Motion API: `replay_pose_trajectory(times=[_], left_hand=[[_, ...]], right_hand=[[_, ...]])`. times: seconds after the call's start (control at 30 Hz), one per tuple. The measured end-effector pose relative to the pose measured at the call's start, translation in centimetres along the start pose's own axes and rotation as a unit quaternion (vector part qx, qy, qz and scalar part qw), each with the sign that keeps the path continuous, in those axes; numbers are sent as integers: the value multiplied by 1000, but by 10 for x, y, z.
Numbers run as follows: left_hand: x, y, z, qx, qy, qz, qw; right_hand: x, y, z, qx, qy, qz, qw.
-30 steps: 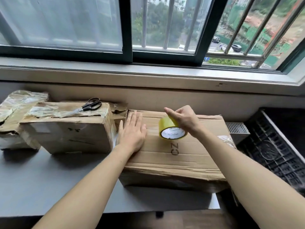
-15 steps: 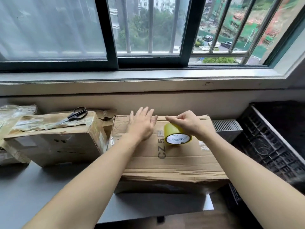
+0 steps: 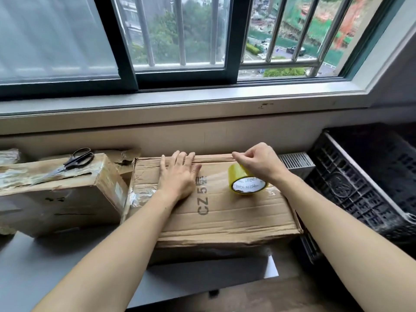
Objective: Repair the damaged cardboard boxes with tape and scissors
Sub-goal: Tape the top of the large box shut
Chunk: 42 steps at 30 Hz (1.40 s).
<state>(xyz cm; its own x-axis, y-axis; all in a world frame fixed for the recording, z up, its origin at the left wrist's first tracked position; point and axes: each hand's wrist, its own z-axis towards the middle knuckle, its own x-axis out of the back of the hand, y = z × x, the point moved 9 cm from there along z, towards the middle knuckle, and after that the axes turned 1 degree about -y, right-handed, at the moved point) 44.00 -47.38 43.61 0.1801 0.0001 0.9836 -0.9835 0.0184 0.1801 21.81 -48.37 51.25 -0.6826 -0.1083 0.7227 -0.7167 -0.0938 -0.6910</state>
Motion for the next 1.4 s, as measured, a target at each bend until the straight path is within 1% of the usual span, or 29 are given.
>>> replay_pose_trajectory(times=[0.07, 0.1, 0.2, 0.27, 0.37, 0.43, 0.6, 0.7, 0.77, 0.83, 0.97, 1.1, 1.13, 1.2, 1.3, 1.33, 1.4], left_hand=[[1, -1, 0, 1, -5, -2, 1000], [2, -2, 0, -1, -7, -3, 1000], [4, -7, -6, 0, -2, -7, 1000], [6, -13, -11, 3, 3, -7, 1000], [6, -26, -20, 11, 1, -5, 1000], [9, -36, -27, 20, 5, -10, 1000], [15, -67, -51, 37, 8, -15, 999], [19, -74, -55, 46, 12, -25, 999], [24, -66, -51, 47, 35, -45, 997], [27, -48, -43, 33, 59, -74, 995], [19, 0, -25, -7, 42, -120, 992], [10, 9, -25, -14, 78, -96, 992], [7, 8, -25, -13, 83, -91, 992], [5, 5, -24, -14, 91, -82, 992], [5, 5, -21, -14, 99, -78, 992], [5, 5, -21, -10, 97, -78, 992], [3, 5, -20, -8, 90, -75, 993]], right_hand=[[-4, 0, -1, 2, -25, -2, 1000], [-7, 1, -2, -3, -34, 22, 999], [-16, 9, -9, -17, -46, 160, 986], [-24, 10, -16, -11, -59, 206, 977], [-38, 4, -23, -24, -74, 255, 964], [-46, -5, -24, -25, -93, 269, 958], [-70, -26, -27, 14, -150, 284, 947], [-77, -32, -24, 11, -120, 257, 959], [-77, -32, -23, 5, -104, 251, 962], [-75, -33, -23, 10, -110, 257, 960], [-79, -24, -26, 8, -132, 303, 944], [-87, -10, -31, -19, -127, 319, 939], [-84, -13, -32, -21, -125, 314, 941], [-66, -25, -28, 1, -100, 258, 961], [-23, -42, -21, 34, -58, 88, 994], [-13, -42, -18, 48, -53, 34, 997], [-8, -36, -16, 51, -63, -32, 996]])
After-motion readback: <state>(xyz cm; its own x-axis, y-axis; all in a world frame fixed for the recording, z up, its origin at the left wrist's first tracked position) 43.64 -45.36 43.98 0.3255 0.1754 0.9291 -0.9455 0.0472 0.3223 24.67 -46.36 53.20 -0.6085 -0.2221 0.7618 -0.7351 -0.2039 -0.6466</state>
